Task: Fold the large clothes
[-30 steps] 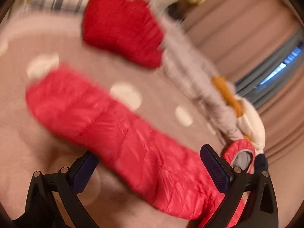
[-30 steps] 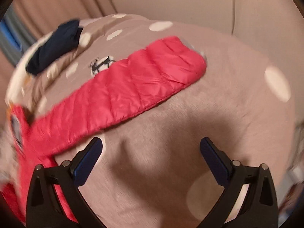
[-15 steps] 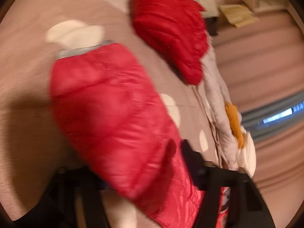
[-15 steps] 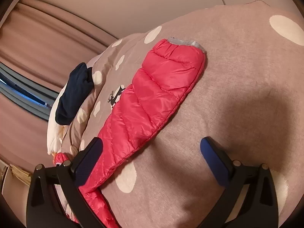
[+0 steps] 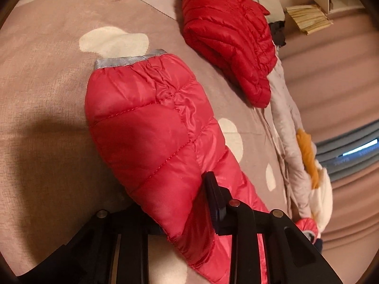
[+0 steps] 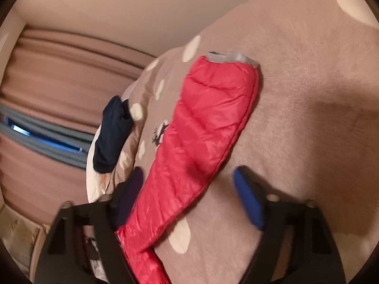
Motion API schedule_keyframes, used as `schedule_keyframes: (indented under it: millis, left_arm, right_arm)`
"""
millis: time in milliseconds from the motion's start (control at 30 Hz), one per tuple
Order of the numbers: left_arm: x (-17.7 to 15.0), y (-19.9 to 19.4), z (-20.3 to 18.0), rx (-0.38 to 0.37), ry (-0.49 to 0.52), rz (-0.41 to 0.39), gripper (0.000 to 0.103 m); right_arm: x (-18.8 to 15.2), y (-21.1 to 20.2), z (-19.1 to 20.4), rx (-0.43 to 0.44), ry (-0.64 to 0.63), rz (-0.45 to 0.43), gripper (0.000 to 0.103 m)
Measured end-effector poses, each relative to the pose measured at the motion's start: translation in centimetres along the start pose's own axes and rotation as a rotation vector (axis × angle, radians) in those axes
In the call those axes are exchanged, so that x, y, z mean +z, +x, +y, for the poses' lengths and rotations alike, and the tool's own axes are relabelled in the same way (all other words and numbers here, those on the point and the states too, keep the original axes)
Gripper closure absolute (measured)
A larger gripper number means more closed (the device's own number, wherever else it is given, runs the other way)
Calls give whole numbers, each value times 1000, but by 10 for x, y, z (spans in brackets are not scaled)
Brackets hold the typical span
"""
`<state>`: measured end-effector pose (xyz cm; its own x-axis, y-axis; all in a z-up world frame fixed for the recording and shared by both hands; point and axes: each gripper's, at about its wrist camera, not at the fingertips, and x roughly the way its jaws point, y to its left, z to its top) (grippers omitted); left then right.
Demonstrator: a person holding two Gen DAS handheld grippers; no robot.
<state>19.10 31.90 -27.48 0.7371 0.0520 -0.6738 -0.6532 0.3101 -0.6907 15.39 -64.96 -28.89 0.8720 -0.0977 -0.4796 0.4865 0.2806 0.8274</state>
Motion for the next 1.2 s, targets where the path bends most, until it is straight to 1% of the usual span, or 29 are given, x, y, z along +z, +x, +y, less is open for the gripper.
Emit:
schedule_keyframes:
  millis: [33, 67, 133, 167, 267, 333, 433, 533, 567, 667, 767, 900, 967, 1067, 1100, 1200]
  left_arm:
    - [0, -1, 0, 7, 6, -1, 74]
    - [0, -1, 1, 11, 13, -2, 74]
    - [-1, 0, -3, 37, 55, -12, 75]
    - [-2, 3, -8, 49, 71, -16, 75]
    - [-4, 8, -17, 70, 89, -23, 76]
    - [-4, 9, -19, 84, 89, -29, 78]
    - [-7, 8, -25, 122, 107, -52, 80]
    - [-11, 5, -34, 175, 155, -81, 80]
    - [-12, 4, -39, 196, 185, -96, 80]
    - [-17, 1, -48, 227, 239, -125, 80]
    - [-21, -8, -57, 236, 293, -145, 81]
    - [-28, -27, -74, 213, 404, -188, 81]
    - [-32, -36, -74, 184, 423, -217, 81]
    - [-38, -44, -76, 182, 437, -251, 81]
    - [-41, -46, -79, 180, 459, -258, 81]
    - [-50, -50, -83, 165, 486, -270, 81]
  right_arm:
    - [3, 5, -1, -27, 15, -4, 51]
    - [5, 7, -2, -38, 23, -8, 58]
    - [9, 13, -2, -54, 23, -14, 63]
    - [11, 15, -1, -61, 14, -18, 68]
    - [15, 21, 6, -127, -55, -30, 82]
    - [16, 23, 12, -145, -108, -36, 83]
    - [20, 22, 13, -107, -97, -48, 88]
    - [22, 16, 21, -90, -116, -61, 90]
    - [22, 13, 26, -79, -124, -60, 90]
    - [19, 7, 45, -34, -139, -59, 90]
    - [10, 3, 71, 37, -155, -48, 90]
    - [-17, 2, 117, 124, -224, -5, 90]
    - [-34, 3, 137, 182, -257, 26, 90]
    - [-71, 7, 168, 242, -312, 82, 90]
    - [-83, 10, 177, 260, -322, 104, 90]
    - [-127, 21, 206, 319, -382, 196, 90]
